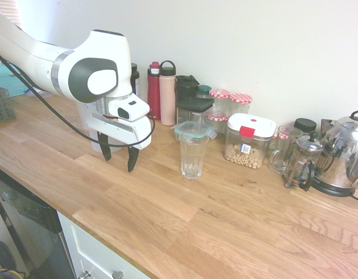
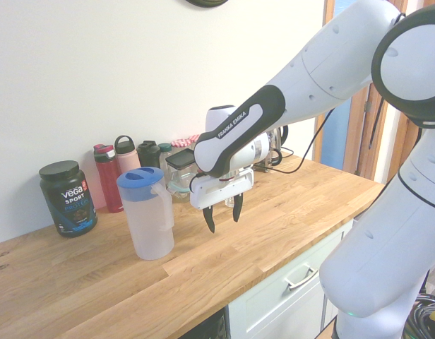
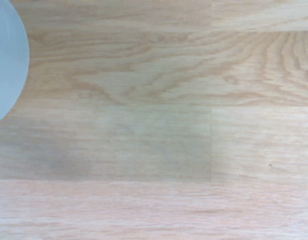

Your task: Pour me some water

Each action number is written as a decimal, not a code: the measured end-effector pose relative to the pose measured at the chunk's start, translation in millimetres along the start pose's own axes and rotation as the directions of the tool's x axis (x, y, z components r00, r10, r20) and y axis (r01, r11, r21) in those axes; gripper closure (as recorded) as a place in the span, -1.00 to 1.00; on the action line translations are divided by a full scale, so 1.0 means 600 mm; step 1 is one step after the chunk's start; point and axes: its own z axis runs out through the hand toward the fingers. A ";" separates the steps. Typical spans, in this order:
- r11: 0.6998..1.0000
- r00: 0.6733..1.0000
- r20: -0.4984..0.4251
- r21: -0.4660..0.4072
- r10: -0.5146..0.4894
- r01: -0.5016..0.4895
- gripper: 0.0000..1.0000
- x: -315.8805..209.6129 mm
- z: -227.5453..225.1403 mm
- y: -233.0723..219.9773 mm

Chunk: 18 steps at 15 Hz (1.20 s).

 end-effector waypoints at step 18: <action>0.891 0.934 -0.270 0.327 -0.232 0.316 -1.00 -0.266 -0.181 -0.052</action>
